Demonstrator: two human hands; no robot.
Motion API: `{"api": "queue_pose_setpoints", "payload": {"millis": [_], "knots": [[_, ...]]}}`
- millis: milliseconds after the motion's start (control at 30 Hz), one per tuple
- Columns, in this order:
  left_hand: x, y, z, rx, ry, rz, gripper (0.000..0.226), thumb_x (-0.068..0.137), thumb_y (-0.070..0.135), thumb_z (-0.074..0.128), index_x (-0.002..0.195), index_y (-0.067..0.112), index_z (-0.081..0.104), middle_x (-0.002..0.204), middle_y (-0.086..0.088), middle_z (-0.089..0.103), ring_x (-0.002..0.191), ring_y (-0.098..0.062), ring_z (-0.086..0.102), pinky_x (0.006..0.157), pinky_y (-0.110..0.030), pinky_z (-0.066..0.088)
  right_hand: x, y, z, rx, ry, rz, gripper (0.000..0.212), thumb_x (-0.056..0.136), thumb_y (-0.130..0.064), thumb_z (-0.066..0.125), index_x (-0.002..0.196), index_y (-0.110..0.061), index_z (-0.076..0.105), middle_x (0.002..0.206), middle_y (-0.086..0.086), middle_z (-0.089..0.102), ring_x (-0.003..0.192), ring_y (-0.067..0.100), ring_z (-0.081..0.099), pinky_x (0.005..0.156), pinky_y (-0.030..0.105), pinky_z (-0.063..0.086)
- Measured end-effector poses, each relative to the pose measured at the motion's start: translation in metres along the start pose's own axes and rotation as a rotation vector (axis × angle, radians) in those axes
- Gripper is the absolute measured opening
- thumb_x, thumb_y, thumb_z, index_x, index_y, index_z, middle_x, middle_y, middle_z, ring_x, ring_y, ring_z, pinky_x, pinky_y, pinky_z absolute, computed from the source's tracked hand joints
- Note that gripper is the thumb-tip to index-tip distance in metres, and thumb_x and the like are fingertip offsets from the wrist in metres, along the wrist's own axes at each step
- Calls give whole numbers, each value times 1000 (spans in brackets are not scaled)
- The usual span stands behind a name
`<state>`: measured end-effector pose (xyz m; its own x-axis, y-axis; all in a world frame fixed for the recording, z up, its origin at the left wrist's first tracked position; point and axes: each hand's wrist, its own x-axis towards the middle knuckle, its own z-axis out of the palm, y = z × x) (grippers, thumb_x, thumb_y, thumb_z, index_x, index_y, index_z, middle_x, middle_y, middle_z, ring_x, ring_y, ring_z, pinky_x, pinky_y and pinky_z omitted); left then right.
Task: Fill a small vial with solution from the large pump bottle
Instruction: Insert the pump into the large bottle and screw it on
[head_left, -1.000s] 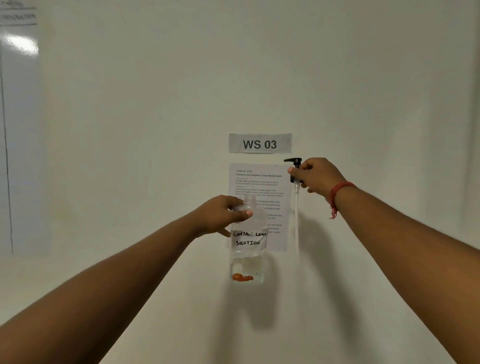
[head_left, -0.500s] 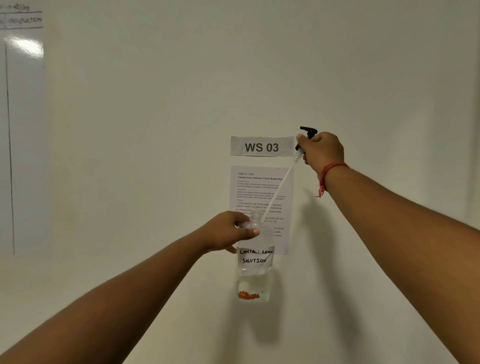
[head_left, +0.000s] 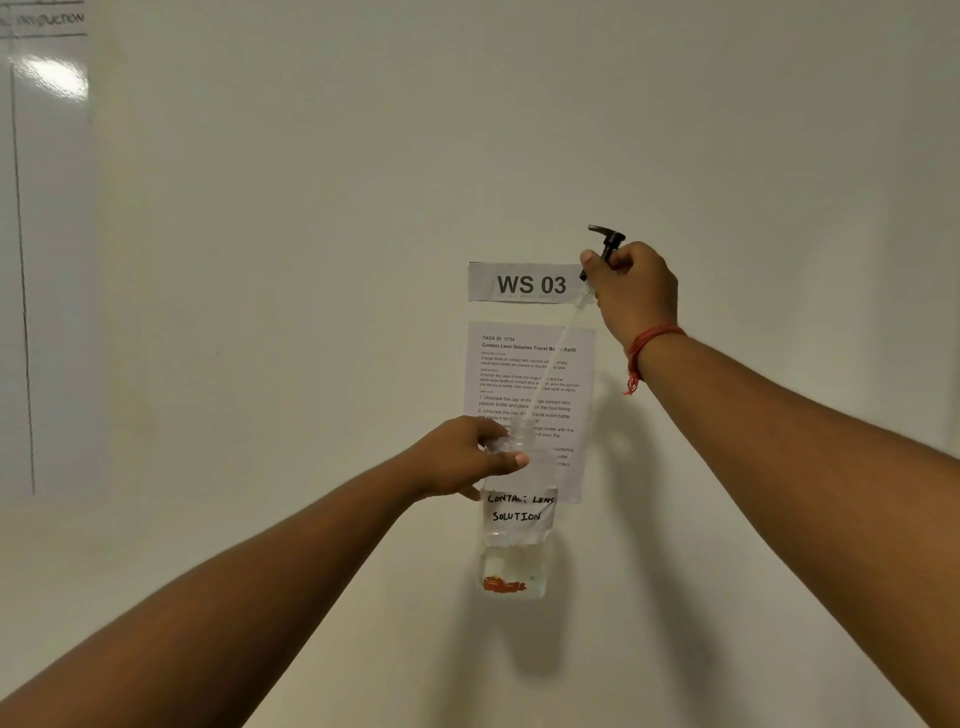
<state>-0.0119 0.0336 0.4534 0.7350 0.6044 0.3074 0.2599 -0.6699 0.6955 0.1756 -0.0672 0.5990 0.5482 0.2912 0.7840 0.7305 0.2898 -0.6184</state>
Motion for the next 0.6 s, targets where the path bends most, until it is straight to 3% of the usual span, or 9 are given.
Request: {"api": "queue_pose_setpoints", "payload": {"millis": [67, 133, 333, 600], "knots": [[1, 1, 0, 2, 1, 6, 54, 91, 43, 72, 134, 13, 60, 125, -2, 64, 110, -24, 67, 76, -45, 65, -7, 0, 4, 19, -50, -27, 30, 89, -43, 65, 89, -13, 58, 91, 4, 70, 83, 23, 67, 74, 34, 55], [2, 1, 0, 0, -2, 9, 53, 91, 43, 72, 133, 13, 61, 125, -2, 64, 110, -24, 67, 76, -45, 65, -14, 0, 8, 31, -104, -51, 31, 88, -43, 66, 88, -14, 59, 89, 4, 70, 83, 24, 67, 76, 37, 56], [5, 3, 1, 4, -5, 7, 51, 91, 44, 72, 131, 13, 62, 125, -1, 64, 110, -24, 67, 76, -45, 65, -37, 12, 16, -19, -298, -100, 27, 87, -44, 68, 93, -19, 64, 89, -5, 71, 79, 12, 66, 70, 24, 52], [7, 8, 3, -1, 3, 6, 53, 90, 44, 72, 131, 13, 61, 123, -2, 66, 109, -25, 68, 77, -47, 65, -62, 35, 20, -13, -458, -103, 17, 84, -39, 72, 93, -26, 66, 86, -11, 72, 81, 5, 68, 78, 27, 56]]}}
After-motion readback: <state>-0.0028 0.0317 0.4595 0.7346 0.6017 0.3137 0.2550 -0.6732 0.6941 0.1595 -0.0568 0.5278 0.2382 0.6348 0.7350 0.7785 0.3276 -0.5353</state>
